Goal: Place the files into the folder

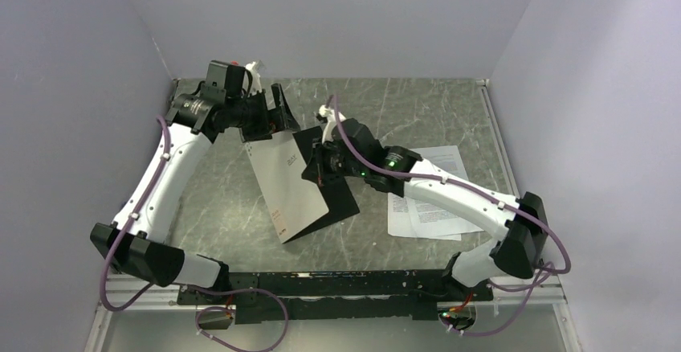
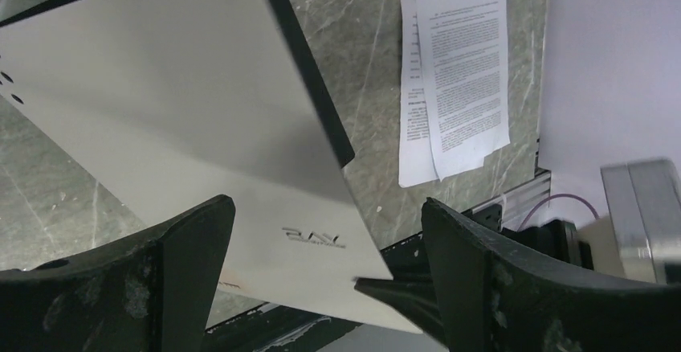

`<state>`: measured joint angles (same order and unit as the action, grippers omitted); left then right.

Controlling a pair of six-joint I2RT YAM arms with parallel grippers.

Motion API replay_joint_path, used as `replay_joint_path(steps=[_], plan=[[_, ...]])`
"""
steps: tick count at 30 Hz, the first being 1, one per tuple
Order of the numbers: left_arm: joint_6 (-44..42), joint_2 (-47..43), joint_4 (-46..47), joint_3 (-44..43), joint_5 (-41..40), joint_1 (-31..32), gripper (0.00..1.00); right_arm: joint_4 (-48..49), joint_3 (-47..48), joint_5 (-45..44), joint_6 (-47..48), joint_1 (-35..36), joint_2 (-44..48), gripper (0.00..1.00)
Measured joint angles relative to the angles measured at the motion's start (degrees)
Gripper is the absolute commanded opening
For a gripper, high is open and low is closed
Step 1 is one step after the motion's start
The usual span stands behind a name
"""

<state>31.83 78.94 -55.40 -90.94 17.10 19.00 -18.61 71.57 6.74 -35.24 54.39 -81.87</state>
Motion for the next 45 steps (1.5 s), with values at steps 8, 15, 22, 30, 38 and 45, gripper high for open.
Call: replay_joint_path(steps=[8,15,22,30,38,45], plan=[[-1.1,3.1,-5.6,-3.6,-0.5,0.0,0.93,-10.5,11.6,-9.8,3.5,6.6,-6.2,0.00],[-2.5,3.8,-9.1,-3.7,-2.1,0.0,0.88,-17.4,21.2,-18.7,5.8,12.0,-11.4,0.00],[-4.4,4.3,-13.1,-4.0,-4.8,0.0,0.72,-22.3,28.0,-27.3,7.5,16.7,-15.9,0.00],[-6.2,4.2,-16.5,-4.0,-7.6,0.0,0.49,-24.2,30.7,-33.2,8.6,20.3,-18.6,0.00],[-7.0,2.6,-18.3,-2.3,-11.1,-0.1,0.06,-25.1,33.3,-37.4,9.0,23.1,-21.4,0.00],[-5.0,2.2,-18.4,-0.6,-11.6,0.0,0.03,-22.6,33.4,-37.6,9.4,24.7,-22.5,0.46]])
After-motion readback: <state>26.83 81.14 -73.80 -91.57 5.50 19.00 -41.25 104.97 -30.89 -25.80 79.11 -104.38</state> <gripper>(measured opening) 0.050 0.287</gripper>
